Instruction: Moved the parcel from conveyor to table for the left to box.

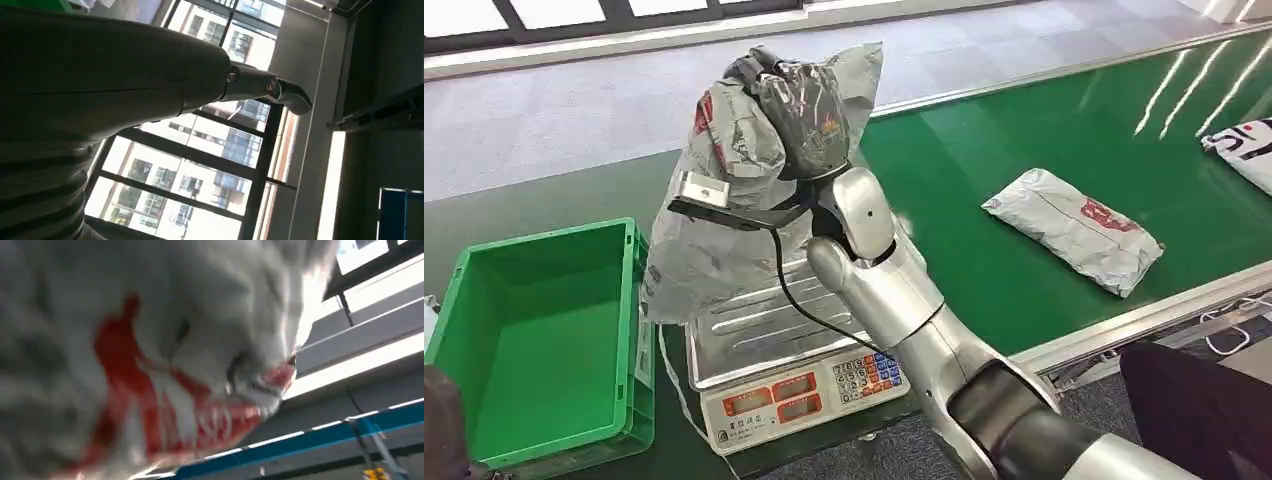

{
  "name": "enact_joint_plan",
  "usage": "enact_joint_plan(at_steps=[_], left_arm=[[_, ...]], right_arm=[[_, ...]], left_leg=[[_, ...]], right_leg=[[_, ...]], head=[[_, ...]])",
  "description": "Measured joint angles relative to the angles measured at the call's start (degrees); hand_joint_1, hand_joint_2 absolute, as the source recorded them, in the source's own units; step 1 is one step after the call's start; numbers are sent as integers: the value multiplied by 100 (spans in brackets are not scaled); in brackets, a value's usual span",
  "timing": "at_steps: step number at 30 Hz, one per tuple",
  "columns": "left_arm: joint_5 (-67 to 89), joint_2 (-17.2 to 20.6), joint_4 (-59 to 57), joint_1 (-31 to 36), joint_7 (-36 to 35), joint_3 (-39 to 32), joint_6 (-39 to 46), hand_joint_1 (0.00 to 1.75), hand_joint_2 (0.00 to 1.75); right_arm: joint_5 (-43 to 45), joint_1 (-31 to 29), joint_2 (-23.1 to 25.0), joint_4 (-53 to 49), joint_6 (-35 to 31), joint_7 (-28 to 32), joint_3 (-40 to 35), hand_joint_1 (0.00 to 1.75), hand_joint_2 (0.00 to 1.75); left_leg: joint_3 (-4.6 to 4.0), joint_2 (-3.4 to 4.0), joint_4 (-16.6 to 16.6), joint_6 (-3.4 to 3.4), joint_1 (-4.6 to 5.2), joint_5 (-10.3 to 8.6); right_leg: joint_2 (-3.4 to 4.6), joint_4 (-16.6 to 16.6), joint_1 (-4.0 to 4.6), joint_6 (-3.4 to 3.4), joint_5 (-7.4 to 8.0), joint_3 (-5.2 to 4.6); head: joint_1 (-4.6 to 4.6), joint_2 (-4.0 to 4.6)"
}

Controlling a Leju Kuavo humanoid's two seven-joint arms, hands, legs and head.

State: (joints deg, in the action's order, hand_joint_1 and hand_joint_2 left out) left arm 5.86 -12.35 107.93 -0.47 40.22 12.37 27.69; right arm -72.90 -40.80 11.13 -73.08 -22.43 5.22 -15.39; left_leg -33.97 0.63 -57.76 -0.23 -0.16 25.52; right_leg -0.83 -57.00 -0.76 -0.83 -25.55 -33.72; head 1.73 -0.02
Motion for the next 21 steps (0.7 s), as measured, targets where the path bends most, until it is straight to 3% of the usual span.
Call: enact_joint_plan(at_steps=[4,10,21], left_arm=[[-85,-26,-131,76,0,2,-20,0,175],[-153,-50,-301,163,0,13,-61,0,175],[-190,-59,-577,273,0,57,-26,0,175]], right_arm=[[-725,-319,118,840,-908,-205,-199,175,175],[-1509,-563,249,1787,-1667,-590,-404,175,175],[-1718,-507,297,1879,-1735,-1043,-809,175,175]], left_leg=[[0,0,0,-1,-1,-1],[-2,-2,0,-1,0,-1],[-3,1,0,-1,0,-1]], right_leg=[[0,-1,1,0,0,-1],[-2,-1,0,0,0,-2],[0,0,0,0,0,-10]], head=[[-2,2],[2,0],[2,0]])
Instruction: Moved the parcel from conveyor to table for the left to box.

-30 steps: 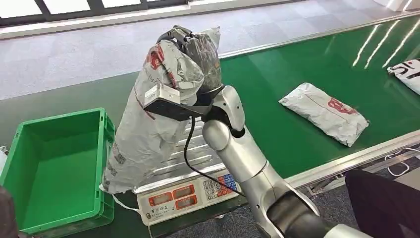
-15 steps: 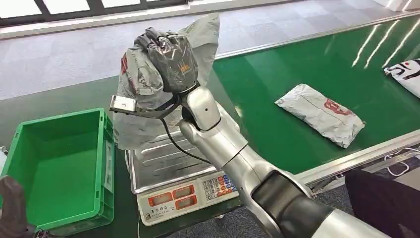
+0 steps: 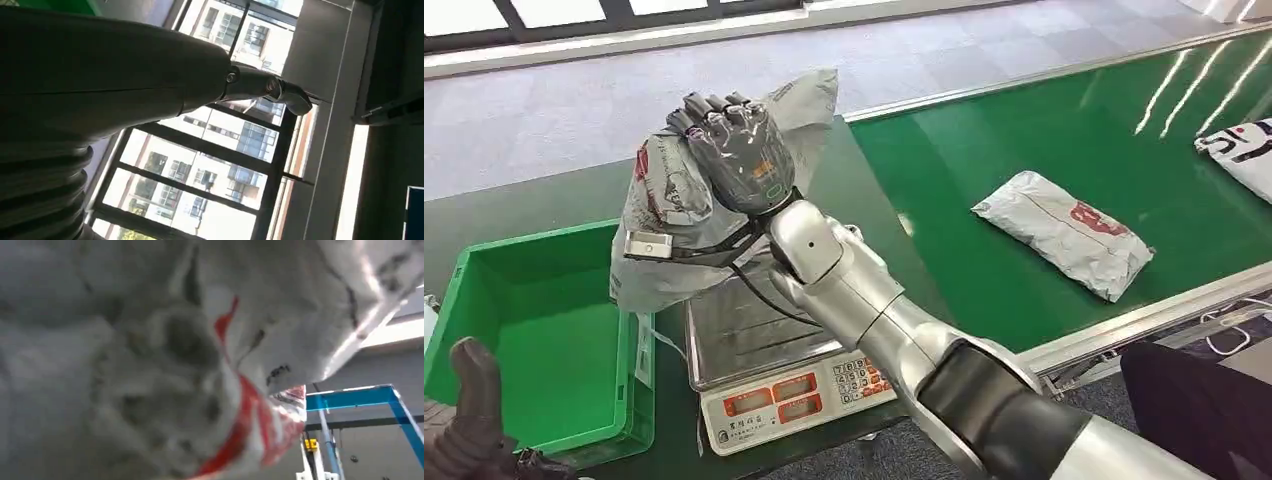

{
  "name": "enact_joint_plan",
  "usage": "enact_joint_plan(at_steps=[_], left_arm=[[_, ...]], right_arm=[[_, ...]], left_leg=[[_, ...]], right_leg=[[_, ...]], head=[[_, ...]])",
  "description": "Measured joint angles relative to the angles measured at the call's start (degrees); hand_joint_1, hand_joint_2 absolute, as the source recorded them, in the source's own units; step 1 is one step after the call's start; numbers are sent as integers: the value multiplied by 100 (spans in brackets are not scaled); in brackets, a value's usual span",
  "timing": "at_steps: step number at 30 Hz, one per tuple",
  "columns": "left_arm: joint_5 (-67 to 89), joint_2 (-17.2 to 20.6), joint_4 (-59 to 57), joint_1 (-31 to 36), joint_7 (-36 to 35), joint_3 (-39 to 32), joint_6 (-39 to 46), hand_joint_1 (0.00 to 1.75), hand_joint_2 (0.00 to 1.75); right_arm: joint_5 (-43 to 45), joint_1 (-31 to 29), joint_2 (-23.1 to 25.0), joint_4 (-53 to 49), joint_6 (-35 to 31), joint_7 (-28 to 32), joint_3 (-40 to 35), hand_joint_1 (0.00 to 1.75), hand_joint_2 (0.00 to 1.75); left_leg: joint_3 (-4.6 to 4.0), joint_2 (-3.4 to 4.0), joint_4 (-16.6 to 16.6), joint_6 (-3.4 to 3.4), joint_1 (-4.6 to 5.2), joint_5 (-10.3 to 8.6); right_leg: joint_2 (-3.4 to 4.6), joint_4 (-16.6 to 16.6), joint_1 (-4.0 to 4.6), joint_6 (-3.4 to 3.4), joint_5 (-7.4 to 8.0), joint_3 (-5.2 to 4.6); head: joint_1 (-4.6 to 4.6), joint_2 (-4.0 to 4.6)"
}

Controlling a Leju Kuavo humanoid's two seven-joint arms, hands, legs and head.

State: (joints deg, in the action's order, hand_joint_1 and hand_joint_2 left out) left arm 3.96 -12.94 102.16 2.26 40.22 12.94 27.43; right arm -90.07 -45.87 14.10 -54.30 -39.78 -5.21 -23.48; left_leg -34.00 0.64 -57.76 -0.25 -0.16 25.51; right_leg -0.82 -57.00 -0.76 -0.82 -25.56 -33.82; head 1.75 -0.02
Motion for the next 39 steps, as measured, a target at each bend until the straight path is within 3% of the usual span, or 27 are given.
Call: enact_joint_plan(at_steps=[10,12,15,17,19,25,28,31,35,37,39], left_arm=[[-9,-2,-116,83,2,20,39,0,175],[-17,-2,-114,82,2,20,68,0,175],[-22,0,-74,72,2,17,68,0,175],[-17,7,-39,62,2,17,120,0,175],[-11,11,20,34,2,17,153,0,175],[-9,22,114,-45,2,13,188,0,175],[2,42,170,-99,2,11,212,0,175],[37,61,253,-159,2,2,267,0,175],[39,94,343,-243,2,-4,341,0,175],[48,103,385,-259,2,-4,400,0,175],[59,109,424,-282,2,-4,446,0,175]], right_arm=[[23,-45,-789,-1595,-22,-1175,-1585,175,175],[244,54,-798,-1606,-15,-665,-1779,175,175],[804,291,-676,-1498,-9,683,-1755,175,175],[1875,364,-426,-1026,-11,2005,-1549,175,175],[2788,440,-238,-602,175,2821,-1282,175,175],[3197,491,66,-4,393,3102,-981,175,175],[3507,511,77,51,910,3146,-957,175,175],[3659,632,7,-76,1471,2821,-957,175,175],[3350,805,-177,-256,1471,2299,-928,175,175],[2963,886,-273,-345,1368,1919,-861,0,175],[2859,961,-354,-455,1553,1630,-793,0,175]], left_leg=[[-2,6,0,1,1,3],[0,5,0,0,0,4],[-6,0,1,-1,-3,3],[1,9,1,-4,-6,4],[-3,2,1,-7,-7,0],[-4,0,1,-8,-7,-1],[-4,1,1,-9,-6,0],[-5,0,1,-9,-6,1],[-6,0,1,-9,-6,1],[-5,-1,1,-9,-6,2],[-5,0,1,-9,-6,1]], right_leg=[[7,0,0,0,0,-2],[7,1,0,1,-1,-1],[1,-1,5,3,-3,-1],[7,-1,8,4,-2,0],[3,-1,9,4,-3,0],[1,-1,8,4,-2,1],[2,-1,8,4,-2,-1],[1,0,8,4,-3,-3],[2,0,8,4,-3,-3],[1,1,8,4,-3,-3],[2,1,8,4,-3,-3]], head=[[-2,0],[-4,0],[-2,0],[-4,2],[2,0],[-2,2],[-2,0],[0,0],[-2,0],[-2,0],[-2,0]])
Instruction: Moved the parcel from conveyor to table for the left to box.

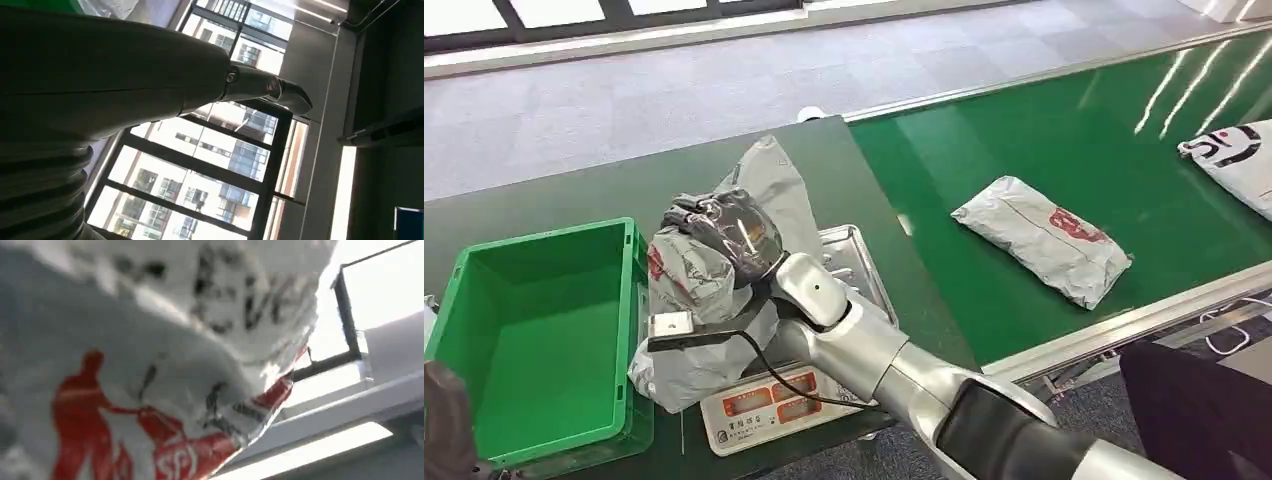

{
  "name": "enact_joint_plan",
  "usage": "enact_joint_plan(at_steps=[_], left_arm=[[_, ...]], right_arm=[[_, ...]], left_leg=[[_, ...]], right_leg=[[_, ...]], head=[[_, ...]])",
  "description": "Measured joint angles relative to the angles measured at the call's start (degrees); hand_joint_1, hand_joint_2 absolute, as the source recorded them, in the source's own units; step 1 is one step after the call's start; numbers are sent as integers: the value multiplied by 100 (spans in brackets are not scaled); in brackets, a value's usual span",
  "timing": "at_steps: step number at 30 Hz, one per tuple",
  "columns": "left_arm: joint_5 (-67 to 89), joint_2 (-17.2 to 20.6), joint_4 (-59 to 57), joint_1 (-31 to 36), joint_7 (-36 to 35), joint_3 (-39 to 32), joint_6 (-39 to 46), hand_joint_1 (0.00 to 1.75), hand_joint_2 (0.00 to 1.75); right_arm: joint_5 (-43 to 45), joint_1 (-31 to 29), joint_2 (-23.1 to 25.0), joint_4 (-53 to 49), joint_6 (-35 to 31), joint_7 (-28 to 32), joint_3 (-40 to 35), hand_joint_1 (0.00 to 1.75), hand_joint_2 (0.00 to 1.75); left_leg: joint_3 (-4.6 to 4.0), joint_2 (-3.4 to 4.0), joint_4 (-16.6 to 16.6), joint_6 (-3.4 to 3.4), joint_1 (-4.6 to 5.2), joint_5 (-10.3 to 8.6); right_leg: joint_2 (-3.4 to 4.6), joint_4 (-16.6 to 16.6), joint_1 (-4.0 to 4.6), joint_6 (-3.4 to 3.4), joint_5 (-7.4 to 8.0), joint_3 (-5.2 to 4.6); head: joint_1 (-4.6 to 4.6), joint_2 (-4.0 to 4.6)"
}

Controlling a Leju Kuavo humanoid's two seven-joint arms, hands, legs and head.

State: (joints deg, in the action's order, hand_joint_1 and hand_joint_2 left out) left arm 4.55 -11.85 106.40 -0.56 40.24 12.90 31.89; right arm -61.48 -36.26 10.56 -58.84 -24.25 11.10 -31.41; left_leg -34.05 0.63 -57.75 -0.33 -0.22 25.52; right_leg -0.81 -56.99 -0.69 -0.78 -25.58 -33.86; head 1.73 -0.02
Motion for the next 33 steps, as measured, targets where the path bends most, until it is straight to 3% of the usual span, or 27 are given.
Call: enact_joint_plan(at_steps=[4,5,19,24,29,33], left_arm=[[57,28,50,-15,0,0,50,0,175],[72,31,61,-19,0,0,52,0,175],[168,42,125,-27,0,0,173,0,175],[181,42,125,-36,0,0,170,0,175],[181,41,125,-38,0,0,170,0,175],[184,42,125,-59,0,0,181,0,175]], right_arm=[[177,164,-107,-343,412,-286,324,0,175],[212,180,-122,-428,419,-301,426,0,0],[205,434,-135,-1055,202,-314,946,0,0],[1187,548,-135,-1209,651,27,1143,0,0],[1324,583,-138,-1300,704,110,1254,0,0],[1885,735,-83,-1598,-240,611,1504,0,0]], left_leg=[[0,0,0,0,0,0],[0,0,0,0,0,0],[0,1,0,-1,0,0],[-1,-1,0,-1,0,0],[0,2,0,-1,0,1],[-3,-5,0,-1,0,1]], right_leg=[[0,0,0,0,0,0],[1,0,0,0,1,0],[1,0,0,0,0,0],[-1,0,0,0,0,1],[3,0,0,0,0,-1],[-6,-1,0,0,0,0]], head=[[0,0],[0,0],[0,0],[2,0],[0,2],[0,0]])
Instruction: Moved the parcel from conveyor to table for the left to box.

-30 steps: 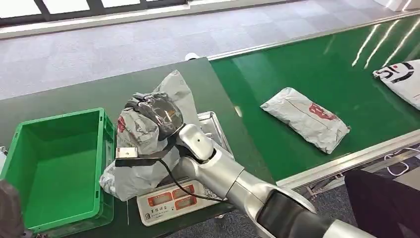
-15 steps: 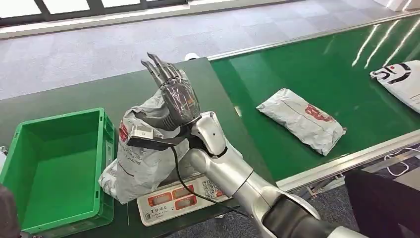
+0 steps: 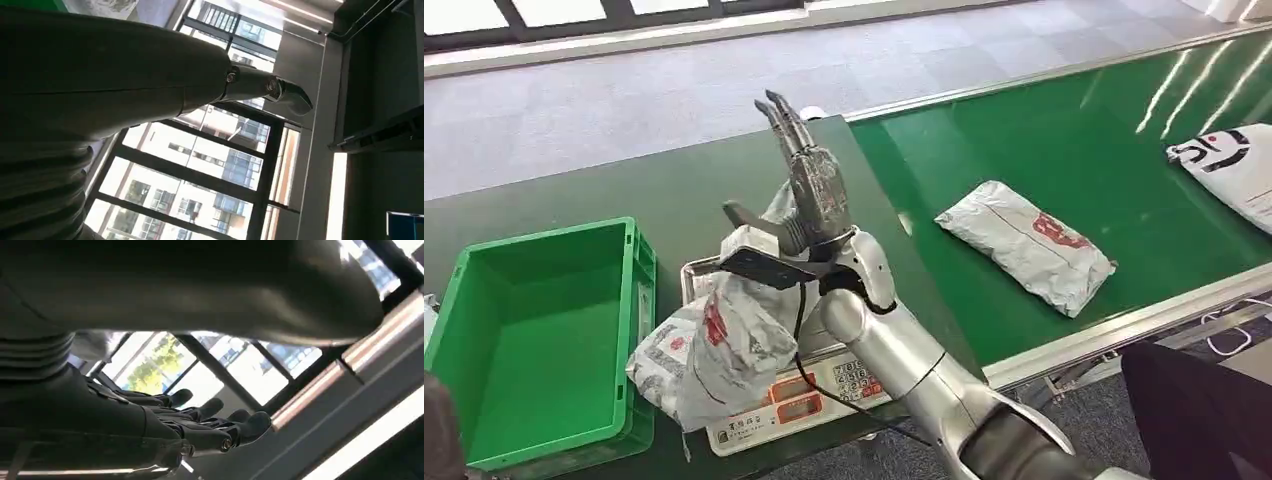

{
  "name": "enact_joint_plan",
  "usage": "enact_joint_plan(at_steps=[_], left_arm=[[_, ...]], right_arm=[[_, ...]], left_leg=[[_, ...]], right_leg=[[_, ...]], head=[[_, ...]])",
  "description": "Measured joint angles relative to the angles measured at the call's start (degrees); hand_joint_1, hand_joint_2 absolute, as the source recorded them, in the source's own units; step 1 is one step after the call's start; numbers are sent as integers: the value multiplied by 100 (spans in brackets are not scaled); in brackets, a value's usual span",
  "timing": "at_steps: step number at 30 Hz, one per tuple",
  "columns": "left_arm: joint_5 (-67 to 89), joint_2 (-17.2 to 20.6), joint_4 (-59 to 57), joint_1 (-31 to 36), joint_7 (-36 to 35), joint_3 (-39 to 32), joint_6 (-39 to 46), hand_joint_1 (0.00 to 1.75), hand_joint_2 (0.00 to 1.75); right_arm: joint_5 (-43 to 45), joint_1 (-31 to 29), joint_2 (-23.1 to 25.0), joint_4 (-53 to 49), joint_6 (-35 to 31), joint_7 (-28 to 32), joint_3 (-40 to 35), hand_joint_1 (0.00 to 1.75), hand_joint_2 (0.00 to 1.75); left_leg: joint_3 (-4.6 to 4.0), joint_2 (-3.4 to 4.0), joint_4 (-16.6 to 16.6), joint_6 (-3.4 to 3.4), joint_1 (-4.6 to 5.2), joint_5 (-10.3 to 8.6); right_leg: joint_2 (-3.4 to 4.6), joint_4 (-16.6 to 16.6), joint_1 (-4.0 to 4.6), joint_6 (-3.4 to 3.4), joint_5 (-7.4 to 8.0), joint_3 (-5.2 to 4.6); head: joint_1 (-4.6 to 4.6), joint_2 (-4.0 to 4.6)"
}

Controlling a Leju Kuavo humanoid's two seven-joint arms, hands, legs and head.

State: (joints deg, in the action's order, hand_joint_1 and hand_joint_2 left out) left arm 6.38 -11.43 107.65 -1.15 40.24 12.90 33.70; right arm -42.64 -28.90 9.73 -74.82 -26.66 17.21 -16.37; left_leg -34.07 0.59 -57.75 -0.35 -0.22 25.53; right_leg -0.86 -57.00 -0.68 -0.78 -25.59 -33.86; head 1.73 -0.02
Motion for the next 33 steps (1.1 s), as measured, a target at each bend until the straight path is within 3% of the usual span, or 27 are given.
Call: enact_joint_plan(at_steps=[7,25,26,29,33], left_arm=[[-2,0,-2,6,0,11,77,0,175],[143,0,-195,55,-15,28,-232,0,175],[450,-2,-359,67,-68,28,-431,0,175],[1484,-83,-939,80,-263,24,-1083,0,175],[3579,-64,-1921,339,-1042,102,-2601,0,175]], right_arm=[[521,181,102,-637,-1262,511,382,0,0],[565,268,483,-953,-1314,1059,983,0,0],[587,279,492,-968,-1314,1079,1007,0,175],[613,314,496,-1031,-1314,1068,1014,0,175],[748,367,496,-1051,-1314,1085,1014,0,175]], left_leg=[[1,6,0,3,1,6],[4,8,0,3,1,5],[4,6,0,3,2,5],[3,9,0,3,3,5],[5,8,0,4,7,5]], right_leg=[[8,1,-1,0,-1,-3],[9,1,-1,0,-1,-2],[7,1,-2,0,-1,-1],[10,2,-3,-1,-1,-2],[6,4,-9,-2,0,0]], head=[[2,0],[0,2],[0,2],[2,0],[2,0]])
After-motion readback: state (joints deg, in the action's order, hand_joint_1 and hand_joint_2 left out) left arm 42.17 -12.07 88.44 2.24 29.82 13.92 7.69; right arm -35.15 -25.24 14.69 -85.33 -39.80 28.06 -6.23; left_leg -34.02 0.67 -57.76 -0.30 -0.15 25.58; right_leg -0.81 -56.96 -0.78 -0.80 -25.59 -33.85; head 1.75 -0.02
